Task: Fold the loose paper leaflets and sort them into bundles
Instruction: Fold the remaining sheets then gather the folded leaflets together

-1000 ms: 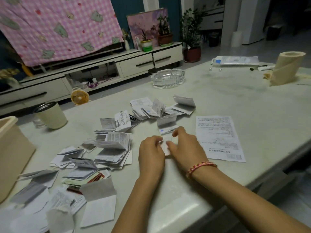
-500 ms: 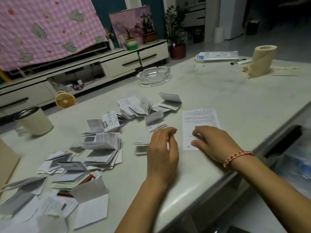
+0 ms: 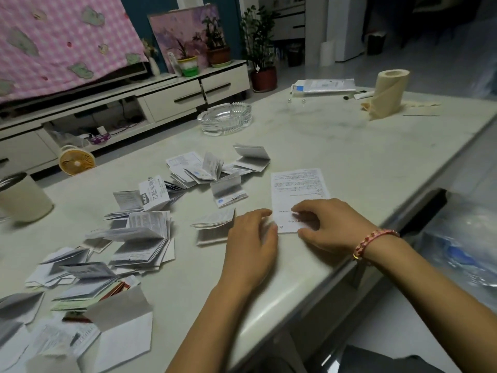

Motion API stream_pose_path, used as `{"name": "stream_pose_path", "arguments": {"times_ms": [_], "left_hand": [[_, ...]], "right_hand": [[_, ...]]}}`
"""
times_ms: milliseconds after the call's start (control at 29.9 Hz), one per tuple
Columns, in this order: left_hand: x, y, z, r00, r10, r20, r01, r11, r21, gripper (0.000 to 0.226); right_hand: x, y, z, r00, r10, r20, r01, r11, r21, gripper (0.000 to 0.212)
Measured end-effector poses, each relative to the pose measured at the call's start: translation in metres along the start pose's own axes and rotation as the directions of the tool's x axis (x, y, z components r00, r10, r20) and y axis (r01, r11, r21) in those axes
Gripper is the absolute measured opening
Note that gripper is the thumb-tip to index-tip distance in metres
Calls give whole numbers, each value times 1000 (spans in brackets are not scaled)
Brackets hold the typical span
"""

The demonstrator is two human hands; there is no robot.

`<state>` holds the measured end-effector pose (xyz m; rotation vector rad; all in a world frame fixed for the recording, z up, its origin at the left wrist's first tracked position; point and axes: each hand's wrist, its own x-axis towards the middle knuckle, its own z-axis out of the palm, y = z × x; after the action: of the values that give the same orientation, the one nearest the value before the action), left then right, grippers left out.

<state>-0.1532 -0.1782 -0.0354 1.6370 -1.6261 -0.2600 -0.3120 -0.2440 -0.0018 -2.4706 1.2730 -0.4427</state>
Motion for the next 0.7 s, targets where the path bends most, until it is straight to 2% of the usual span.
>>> {"name": "stream_pose_path", "arguments": {"times_ms": [67,201,268,335,402,469,569,636,703], "left_hand": [[-1,-3,1,996,28,84,-37,993,108,53],[-2,-6,2,991,18,132,-25,998,53,57],[0,-5,2,990,-14,142,21,999,-42,53],[1,2,0,986,-67,153,103,966,-238,45],[2,8,-1,976,-119,182,193,857,-479,43],[4,10,-1,963,-155,219,261,729,-632,48],[6,15,-3,945,-227,234,325,599,-731,43],[10,16,-4,925,-291,243,363,497,-788,40],[11,19,-5,905,-327,273,391,383,-837,38]], "right_hand": [[3,-1,-4,999,-44,-1,44,996,-84,32],[7,5,-1,993,-121,-4,118,970,-212,24],[4,7,-5,996,-87,3,86,985,-152,33],[-1,8,-4,998,-56,21,57,996,-66,57],[-5,7,2,998,-47,33,48,998,-45,73],[-6,6,14,999,-52,-13,50,995,-81,66],[-4,0,21,984,-36,-176,3,982,-187,33],[0,-2,21,972,-35,-232,-23,970,-243,32],[3,-4,21,971,0,-237,-40,985,-166,38]]}}
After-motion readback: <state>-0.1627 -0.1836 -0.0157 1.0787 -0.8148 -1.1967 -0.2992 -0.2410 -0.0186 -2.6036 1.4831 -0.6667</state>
